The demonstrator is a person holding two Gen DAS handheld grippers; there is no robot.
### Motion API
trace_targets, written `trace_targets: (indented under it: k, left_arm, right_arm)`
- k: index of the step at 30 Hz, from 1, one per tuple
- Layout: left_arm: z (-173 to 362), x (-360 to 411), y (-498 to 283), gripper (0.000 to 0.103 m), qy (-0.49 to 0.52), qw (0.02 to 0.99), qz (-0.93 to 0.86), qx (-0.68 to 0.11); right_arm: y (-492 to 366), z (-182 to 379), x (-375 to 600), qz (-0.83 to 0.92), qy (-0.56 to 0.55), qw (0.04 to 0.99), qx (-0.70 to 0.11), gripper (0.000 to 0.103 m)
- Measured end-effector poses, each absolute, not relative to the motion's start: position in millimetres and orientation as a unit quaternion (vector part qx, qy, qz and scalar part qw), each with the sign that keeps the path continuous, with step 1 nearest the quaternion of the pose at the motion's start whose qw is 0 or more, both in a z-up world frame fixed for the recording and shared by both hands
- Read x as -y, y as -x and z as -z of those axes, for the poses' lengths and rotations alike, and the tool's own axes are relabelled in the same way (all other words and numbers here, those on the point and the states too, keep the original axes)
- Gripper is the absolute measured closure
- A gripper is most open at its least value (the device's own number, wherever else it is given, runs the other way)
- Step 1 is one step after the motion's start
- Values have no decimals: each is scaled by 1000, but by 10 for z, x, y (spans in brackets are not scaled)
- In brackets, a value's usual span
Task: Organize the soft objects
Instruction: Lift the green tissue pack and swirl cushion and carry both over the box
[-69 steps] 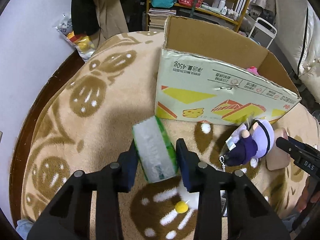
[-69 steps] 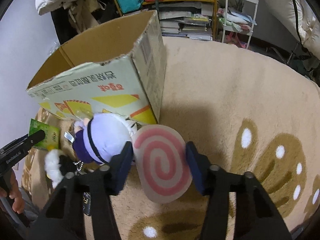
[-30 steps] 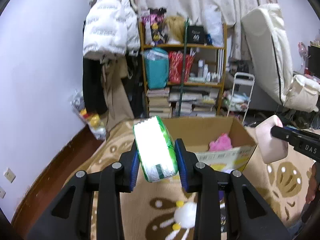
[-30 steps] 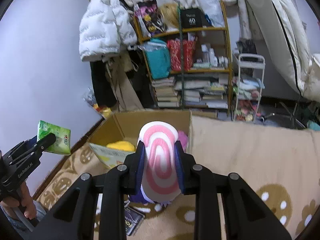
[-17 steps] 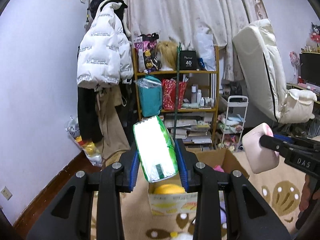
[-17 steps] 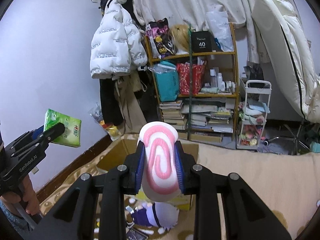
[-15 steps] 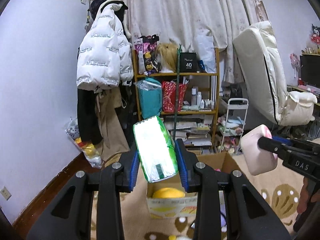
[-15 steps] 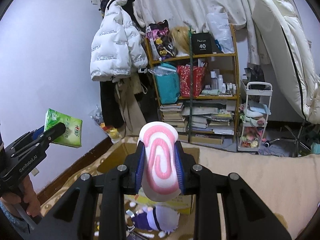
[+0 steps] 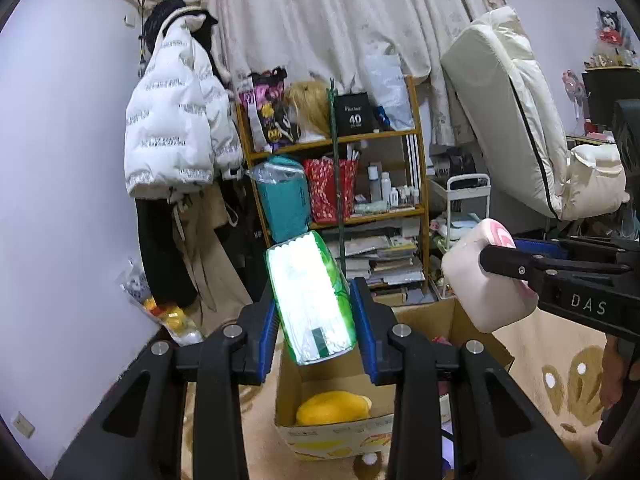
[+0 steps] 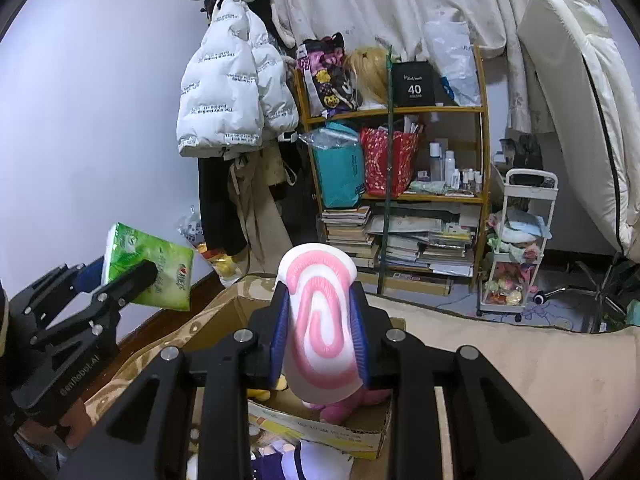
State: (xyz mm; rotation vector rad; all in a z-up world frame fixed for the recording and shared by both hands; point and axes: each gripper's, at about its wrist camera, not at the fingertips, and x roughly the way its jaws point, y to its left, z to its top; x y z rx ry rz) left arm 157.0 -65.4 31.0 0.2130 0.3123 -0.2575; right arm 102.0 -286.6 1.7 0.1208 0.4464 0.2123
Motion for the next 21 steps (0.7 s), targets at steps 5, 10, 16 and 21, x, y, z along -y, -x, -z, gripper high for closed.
trace_targets:
  k: [5,10,16,21]
  left_arm:
    - [-117,655,-1694,69,-102,970,126,-180]
    - [42,637,-1781,69,-97,967,124,-201]
    - [169,617,-1858,69,-100,964,120,-216]
    - [274,565,-1943,69,-91,961,113,-235]
  right_arm:
    - [-1103,110,2866,-107,-62,965,-233,73]
    - [-1151,248,2891,-107,-68,961,-247,73]
    - [-1235,424,2915,-104,-70,954,-271,72]
    - [-1279,511,2901,-104,-68,951,-283,72]
